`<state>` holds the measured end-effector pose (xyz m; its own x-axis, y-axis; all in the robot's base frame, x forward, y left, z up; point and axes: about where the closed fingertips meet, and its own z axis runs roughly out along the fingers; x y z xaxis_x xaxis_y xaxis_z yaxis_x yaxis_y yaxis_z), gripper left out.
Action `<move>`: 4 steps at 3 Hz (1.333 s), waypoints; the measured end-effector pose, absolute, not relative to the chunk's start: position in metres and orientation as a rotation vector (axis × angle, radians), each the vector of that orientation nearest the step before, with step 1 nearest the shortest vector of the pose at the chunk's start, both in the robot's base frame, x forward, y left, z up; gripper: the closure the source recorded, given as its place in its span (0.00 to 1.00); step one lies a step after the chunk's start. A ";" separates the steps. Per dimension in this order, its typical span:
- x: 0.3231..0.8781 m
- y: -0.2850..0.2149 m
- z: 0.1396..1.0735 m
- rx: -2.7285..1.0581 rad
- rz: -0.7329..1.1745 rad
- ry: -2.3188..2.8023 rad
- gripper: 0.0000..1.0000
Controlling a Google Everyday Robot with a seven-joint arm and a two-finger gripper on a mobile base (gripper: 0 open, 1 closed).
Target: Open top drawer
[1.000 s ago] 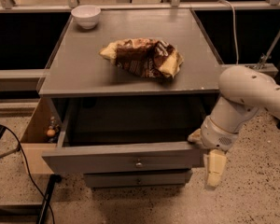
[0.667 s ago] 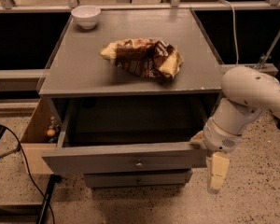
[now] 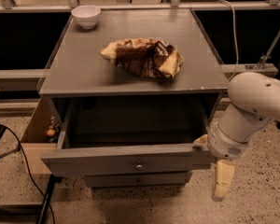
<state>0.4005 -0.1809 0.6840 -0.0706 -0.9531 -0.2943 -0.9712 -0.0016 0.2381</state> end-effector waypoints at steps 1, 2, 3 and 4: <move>0.436 -0.172 0.682 -2.080 0.390 2.071 0.00; 0.484 -0.156 0.680 -2.010 0.182 1.894 0.00; 0.511 -0.150 0.675 -1.941 0.100 1.804 0.00; 0.515 -0.154 0.658 -1.891 0.101 1.800 0.00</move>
Offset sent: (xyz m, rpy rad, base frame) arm 0.1414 0.0416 0.0091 0.0931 -0.6854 0.0286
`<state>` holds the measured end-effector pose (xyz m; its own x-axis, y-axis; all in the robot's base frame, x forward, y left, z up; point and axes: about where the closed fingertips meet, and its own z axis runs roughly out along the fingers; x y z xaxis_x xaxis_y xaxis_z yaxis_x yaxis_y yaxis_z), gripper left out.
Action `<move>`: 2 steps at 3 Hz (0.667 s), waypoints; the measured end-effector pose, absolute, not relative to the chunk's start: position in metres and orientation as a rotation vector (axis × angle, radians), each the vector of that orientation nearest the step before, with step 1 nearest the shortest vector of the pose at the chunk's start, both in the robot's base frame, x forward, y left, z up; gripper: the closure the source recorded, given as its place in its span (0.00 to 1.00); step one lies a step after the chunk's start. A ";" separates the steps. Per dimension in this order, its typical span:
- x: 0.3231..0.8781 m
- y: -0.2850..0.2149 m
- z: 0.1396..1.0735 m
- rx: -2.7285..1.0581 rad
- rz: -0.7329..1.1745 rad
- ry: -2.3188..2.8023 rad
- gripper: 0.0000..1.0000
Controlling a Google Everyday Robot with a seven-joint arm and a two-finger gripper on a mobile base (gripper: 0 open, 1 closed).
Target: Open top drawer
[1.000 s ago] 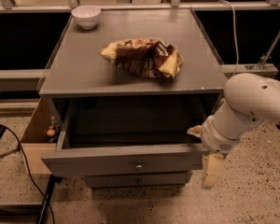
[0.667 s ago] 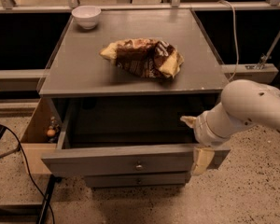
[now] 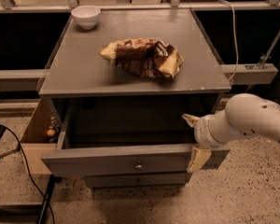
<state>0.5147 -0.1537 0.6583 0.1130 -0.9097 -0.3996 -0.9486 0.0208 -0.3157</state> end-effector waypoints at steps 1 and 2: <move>0.512 -0.156 0.647 -1.866 0.154 1.827 0.00; 0.503 -0.155 0.640 -1.872 0.231 1.856 0.00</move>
Offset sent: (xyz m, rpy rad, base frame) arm -0.0248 -0.0017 -0.0266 0.0694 0.1779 -0.0100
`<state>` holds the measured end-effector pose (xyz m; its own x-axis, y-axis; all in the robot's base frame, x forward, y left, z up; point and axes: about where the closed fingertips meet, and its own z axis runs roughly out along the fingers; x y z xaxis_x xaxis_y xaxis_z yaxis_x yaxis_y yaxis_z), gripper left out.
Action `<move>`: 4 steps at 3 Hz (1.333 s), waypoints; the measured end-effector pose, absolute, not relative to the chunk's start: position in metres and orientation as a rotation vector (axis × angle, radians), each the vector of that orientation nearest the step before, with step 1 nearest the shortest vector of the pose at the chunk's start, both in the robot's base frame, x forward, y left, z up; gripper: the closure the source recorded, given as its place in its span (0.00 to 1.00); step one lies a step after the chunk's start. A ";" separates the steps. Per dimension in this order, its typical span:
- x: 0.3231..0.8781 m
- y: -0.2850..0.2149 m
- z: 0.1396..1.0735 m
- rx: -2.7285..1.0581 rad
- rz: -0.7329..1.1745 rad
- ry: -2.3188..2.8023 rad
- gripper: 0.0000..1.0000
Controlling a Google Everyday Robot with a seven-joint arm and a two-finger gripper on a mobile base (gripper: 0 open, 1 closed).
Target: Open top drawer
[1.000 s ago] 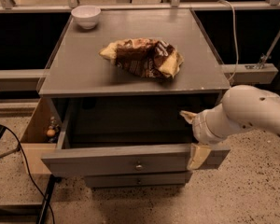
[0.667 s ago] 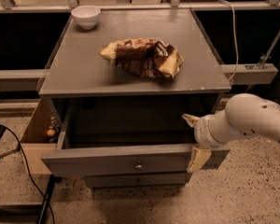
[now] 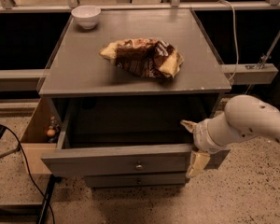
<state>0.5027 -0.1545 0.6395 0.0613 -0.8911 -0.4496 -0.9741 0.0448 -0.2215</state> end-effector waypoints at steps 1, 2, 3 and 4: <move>0.490 -0.154 0.635 -1.882 0.324 1.893 0.00; 0.471 -0.157 0.633 -1.891 0.421 1.945 0.00; 0.471 -0.157 0.632 -1.892 0.422 1.945 0.00; 0.462 -0.145 0.616 -1.904 0.490 1.950 0.00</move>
Offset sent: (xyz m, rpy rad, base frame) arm -0.0475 -0.0091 -0.0065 0.0349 0.2411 -0.0056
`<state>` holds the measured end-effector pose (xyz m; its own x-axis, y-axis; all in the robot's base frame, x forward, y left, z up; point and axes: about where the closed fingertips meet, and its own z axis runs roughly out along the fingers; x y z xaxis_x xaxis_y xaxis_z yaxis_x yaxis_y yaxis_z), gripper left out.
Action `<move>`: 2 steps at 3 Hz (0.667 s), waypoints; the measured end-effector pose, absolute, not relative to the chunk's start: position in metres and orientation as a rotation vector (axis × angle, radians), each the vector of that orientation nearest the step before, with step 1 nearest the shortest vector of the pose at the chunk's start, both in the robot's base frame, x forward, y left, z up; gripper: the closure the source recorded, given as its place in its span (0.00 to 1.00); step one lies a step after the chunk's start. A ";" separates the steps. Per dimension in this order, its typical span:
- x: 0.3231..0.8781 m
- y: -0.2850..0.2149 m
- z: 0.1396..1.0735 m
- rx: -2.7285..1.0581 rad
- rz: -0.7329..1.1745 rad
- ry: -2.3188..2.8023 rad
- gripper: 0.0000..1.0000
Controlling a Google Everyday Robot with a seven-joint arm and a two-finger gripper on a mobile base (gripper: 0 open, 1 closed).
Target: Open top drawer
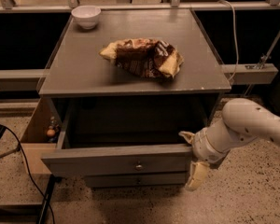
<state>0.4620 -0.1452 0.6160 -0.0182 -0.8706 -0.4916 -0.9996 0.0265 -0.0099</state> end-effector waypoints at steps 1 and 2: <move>0.456 -0.142 0.615 -1.902 0.519 1.954 0.00; 0.449 -0.141 0.617 -1.903 0.538 1.958 0.00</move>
Offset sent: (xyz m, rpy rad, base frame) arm -0.0486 0.0097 -0.0123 0.0336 0.1080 0.0114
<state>0.4493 -0.1407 0.6169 -0.0310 -0.8637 -0.5030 -0.9995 0.0224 0.0231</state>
